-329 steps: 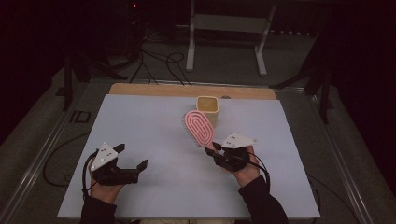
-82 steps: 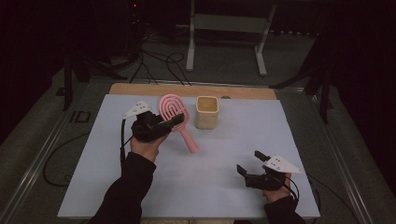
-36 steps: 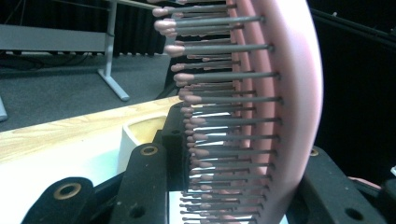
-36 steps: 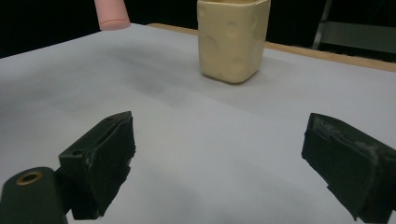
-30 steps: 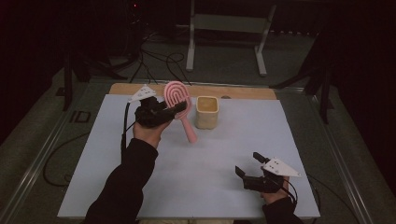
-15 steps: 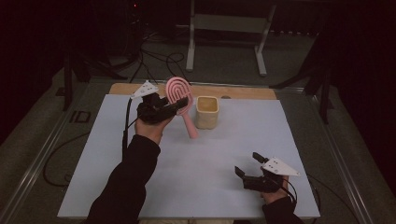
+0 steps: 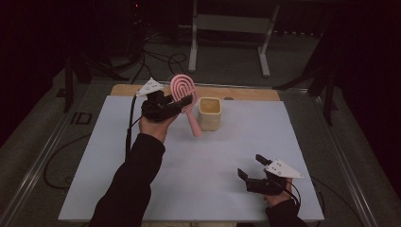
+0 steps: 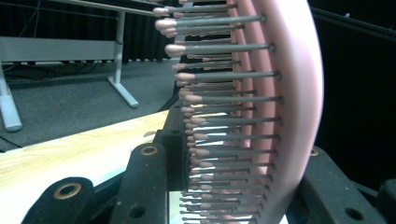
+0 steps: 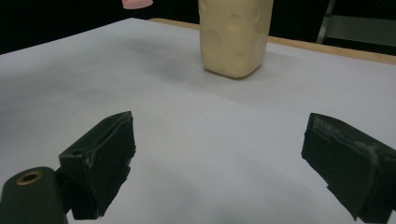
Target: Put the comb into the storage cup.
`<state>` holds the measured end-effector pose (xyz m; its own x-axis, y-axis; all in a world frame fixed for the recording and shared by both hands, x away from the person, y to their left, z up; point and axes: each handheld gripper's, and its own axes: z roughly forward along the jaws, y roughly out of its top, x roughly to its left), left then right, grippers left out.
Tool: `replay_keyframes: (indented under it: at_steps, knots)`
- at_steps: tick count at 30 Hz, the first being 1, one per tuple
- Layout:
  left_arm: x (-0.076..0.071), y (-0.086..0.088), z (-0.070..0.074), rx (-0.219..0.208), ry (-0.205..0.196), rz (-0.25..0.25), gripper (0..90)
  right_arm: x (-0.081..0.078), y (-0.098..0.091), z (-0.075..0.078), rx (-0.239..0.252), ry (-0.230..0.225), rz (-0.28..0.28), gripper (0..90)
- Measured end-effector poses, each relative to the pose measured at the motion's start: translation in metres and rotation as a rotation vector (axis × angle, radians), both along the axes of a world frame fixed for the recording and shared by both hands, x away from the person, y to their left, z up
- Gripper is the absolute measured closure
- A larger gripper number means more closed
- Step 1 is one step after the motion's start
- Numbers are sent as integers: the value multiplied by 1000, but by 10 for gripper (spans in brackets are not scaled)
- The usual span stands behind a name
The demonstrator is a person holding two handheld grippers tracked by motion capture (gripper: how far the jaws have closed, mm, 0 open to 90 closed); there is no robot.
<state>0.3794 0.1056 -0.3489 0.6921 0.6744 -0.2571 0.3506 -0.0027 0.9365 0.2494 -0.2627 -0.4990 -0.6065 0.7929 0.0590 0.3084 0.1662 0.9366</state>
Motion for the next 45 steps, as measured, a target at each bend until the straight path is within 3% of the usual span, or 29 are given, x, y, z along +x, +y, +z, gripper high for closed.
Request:
replay_keyframes:
  at_steps: [45]
  knots:
    - [21, -11, 7, 22, 1, 51, 643, 1, 0, -1, 0, 0, 1, 96]
